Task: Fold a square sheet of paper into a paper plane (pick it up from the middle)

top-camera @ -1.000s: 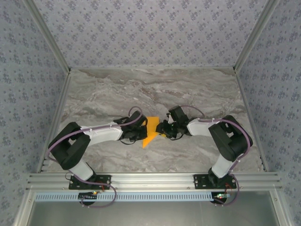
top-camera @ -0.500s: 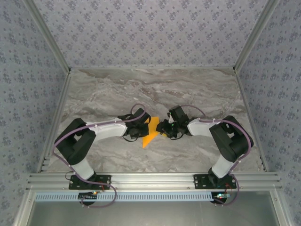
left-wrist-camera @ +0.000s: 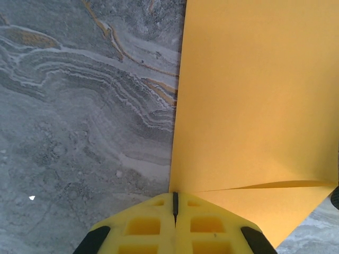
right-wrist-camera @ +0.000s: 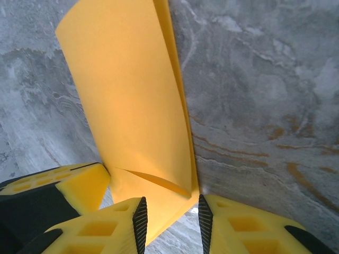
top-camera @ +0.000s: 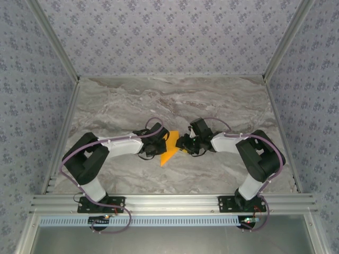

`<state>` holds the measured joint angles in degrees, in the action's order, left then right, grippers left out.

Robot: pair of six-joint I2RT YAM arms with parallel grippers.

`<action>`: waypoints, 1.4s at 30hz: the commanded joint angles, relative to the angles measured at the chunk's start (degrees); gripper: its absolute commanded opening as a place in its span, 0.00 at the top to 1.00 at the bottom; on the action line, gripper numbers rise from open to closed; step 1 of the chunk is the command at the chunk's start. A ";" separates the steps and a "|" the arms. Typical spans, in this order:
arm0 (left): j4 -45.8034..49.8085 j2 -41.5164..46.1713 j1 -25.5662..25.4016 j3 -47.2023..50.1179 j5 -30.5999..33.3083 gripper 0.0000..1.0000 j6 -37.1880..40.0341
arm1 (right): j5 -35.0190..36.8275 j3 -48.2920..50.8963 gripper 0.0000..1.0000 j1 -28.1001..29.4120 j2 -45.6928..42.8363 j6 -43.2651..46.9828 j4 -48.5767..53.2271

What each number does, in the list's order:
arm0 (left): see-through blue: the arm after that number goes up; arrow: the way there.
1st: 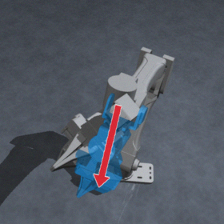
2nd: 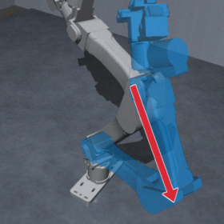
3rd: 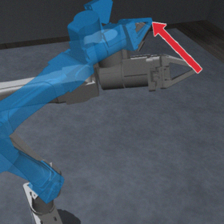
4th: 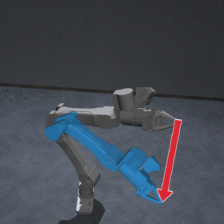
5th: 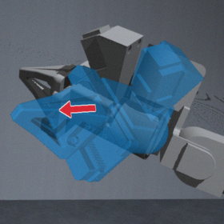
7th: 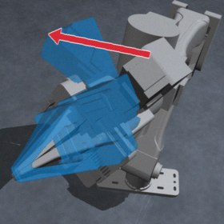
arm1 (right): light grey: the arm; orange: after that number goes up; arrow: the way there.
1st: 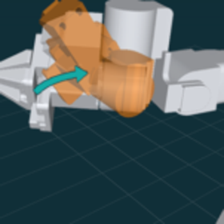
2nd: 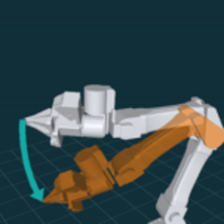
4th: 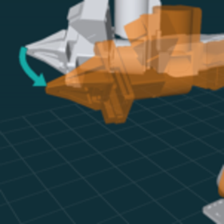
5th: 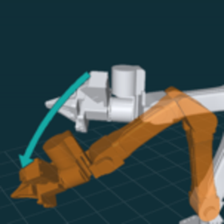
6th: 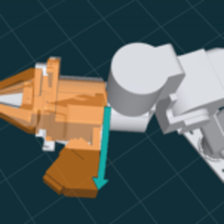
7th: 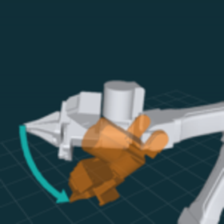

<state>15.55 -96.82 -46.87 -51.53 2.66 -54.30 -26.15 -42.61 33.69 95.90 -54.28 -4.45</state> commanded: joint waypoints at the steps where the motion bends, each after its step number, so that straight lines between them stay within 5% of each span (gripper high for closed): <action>1: 1.85 -0.79 0.20 1.70 1.44 1.00 -0.63 | 0.22 -1.93 0.65 0.29 0.77 -0.35 1.71; 22: 1.79 -0.92 0.19 1.79 0.91 1.00 -0.57 | 2.73 -2.74 0.63 1.01 1.48 0.20 4.85; 42: 2.19 -0.66 0.20 1.43 0.68 1.00 -0.24 | -3.93 -2.64 0.73 1.25 3.07 -1.80 -2.75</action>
<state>15.46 -96.82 -46.87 -51.48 2.66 -54.52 -28.01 -44.51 34.54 97.84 -54.72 -5.30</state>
